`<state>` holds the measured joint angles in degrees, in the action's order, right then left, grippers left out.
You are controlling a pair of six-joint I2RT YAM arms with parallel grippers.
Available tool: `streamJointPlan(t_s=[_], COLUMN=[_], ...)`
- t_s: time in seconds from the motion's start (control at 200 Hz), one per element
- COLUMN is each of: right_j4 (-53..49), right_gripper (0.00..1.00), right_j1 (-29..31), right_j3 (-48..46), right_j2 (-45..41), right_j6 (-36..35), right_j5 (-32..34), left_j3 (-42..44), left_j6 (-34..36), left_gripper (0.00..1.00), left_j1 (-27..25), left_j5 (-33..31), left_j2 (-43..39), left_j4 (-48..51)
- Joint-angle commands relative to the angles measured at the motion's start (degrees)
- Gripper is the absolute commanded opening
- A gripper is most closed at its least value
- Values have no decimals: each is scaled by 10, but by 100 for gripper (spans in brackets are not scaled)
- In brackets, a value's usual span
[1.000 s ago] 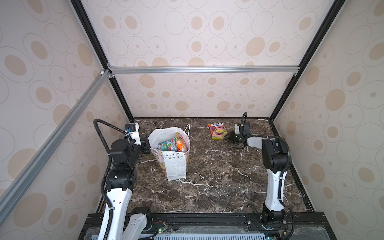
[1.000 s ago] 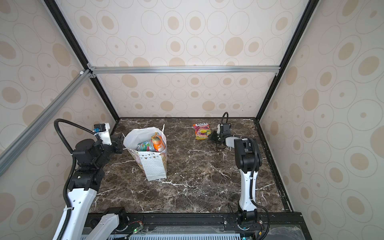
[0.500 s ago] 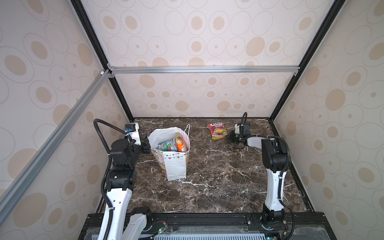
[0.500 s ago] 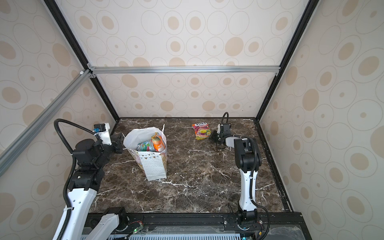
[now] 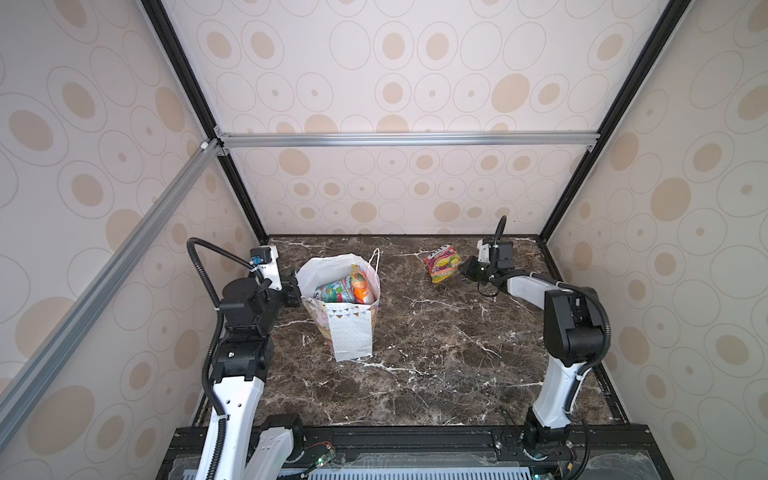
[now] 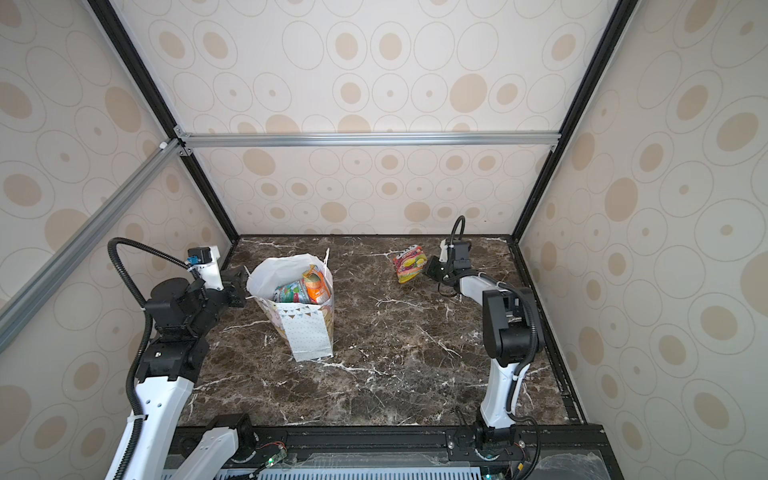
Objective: Place the snacks into the paper bag
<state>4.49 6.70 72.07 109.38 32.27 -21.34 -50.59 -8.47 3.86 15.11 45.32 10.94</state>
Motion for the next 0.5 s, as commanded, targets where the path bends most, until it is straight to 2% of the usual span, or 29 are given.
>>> streamJointPlan(t_s=[0.0, 0.495], right_j4=[-24, -104], right_gripper=[0, 0], right_j1=[10, 49], right_j3=[-7, 20], right_j2=[-42, -130], right_j6=[-32, -92], right_j5=[13, 34], left_j3=[-10, -7], left_j6=[10, 9], left_gripper=[0, 0], left_j1=[2, 2], left_j5=[4, -6], left_j2=[-8, -15], left_j4=[-10, -14])
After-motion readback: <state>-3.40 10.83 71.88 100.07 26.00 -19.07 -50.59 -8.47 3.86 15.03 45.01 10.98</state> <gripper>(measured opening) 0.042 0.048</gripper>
